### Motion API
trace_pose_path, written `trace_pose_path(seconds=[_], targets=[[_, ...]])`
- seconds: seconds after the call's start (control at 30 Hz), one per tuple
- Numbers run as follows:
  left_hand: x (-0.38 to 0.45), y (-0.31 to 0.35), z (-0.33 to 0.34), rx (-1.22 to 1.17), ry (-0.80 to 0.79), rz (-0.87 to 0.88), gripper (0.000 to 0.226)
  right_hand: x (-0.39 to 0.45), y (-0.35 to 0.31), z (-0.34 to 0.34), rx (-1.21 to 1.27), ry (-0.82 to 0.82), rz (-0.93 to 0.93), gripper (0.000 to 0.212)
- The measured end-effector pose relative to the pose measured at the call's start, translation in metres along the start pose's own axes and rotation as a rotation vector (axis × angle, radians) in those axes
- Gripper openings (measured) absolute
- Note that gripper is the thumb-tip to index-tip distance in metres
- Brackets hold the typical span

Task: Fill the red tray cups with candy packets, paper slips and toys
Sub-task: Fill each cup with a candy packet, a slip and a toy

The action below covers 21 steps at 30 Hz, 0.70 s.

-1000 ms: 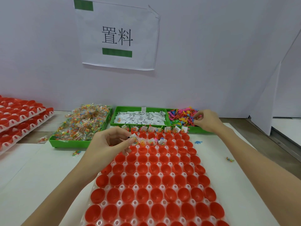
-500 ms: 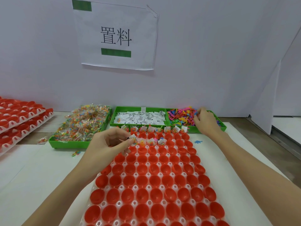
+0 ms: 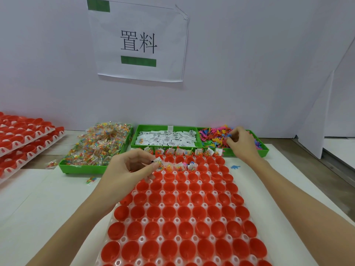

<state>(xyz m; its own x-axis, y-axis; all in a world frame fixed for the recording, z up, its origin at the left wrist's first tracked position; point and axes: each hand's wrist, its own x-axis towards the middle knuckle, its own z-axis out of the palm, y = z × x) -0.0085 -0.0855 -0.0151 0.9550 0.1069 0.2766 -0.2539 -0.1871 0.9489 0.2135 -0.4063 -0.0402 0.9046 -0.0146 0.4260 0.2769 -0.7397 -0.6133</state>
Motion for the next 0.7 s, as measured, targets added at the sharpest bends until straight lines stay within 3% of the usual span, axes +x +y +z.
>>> trace_pose_path(seconds=[0.23,0.37,0.57,0.7], targets=[[0.0,0.0,0.0,0.016,-0.005,0.005,0.014,-0.002,-0.002,-0.002,0.051,0.033,-0.046,0.006],[0.0,-0.001,0.001,0.022,0.0,0.013,0.014,-0.001,-0.004,-0.006,0.065,0.064,-0.022,0.014],[-0.002,0.0,0.003,0.03,0.002,0.031,0.011,-0.022,-0.03,-0.014,0.27,0.007,0.033,0.023],[-0.003,-0.001,0.004,0.053,0.008,0.043,0.009,-0.05,-0.065,-0.018,0.434,-0.122,0.019,0.02]])
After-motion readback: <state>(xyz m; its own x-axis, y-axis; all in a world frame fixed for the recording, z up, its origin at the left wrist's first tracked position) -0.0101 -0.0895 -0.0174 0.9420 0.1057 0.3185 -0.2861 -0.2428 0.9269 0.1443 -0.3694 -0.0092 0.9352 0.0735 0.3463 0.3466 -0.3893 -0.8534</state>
